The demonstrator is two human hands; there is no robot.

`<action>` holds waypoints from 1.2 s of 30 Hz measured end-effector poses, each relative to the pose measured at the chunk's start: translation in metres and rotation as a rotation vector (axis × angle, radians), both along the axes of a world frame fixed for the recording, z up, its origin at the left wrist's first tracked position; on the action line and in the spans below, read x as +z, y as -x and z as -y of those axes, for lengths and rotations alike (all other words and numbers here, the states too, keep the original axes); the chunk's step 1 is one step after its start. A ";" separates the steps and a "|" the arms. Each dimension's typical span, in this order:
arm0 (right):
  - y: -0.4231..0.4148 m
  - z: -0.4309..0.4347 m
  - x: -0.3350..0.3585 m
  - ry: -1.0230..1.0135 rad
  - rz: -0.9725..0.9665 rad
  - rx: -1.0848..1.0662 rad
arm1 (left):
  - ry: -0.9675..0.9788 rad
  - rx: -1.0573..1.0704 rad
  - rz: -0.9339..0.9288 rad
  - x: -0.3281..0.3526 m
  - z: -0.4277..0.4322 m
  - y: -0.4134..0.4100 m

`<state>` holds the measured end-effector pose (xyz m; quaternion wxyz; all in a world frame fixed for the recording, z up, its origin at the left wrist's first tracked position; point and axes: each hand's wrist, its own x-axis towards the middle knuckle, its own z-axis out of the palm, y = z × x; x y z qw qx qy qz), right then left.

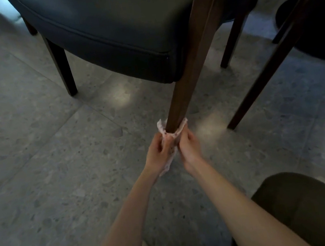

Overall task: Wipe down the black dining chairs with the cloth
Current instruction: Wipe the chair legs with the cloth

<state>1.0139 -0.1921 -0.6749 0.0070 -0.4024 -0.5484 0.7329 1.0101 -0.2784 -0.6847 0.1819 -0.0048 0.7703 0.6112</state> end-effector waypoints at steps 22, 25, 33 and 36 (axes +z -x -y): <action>0.014 -0.021 0.101 0.284 0.059 -0.237 | 0.031 0.316 -0.005 0.107 -0.022 0.002; 0.004 -0.037 0.160 0.282 0.074 -0.257 | 0.170 0.279 -0.031 0.156 -0.033 0.002; -0.034 -0.056 0.314 0.059 0.068 -0.149 | 0.167 0.045 -0.022 0.320 -0.034 -0.019; -0.046 -0.065 0.393 0.044 0.038 -0.099 | 0.110 -0.084 -0.023 0.396 -0.027 -0.023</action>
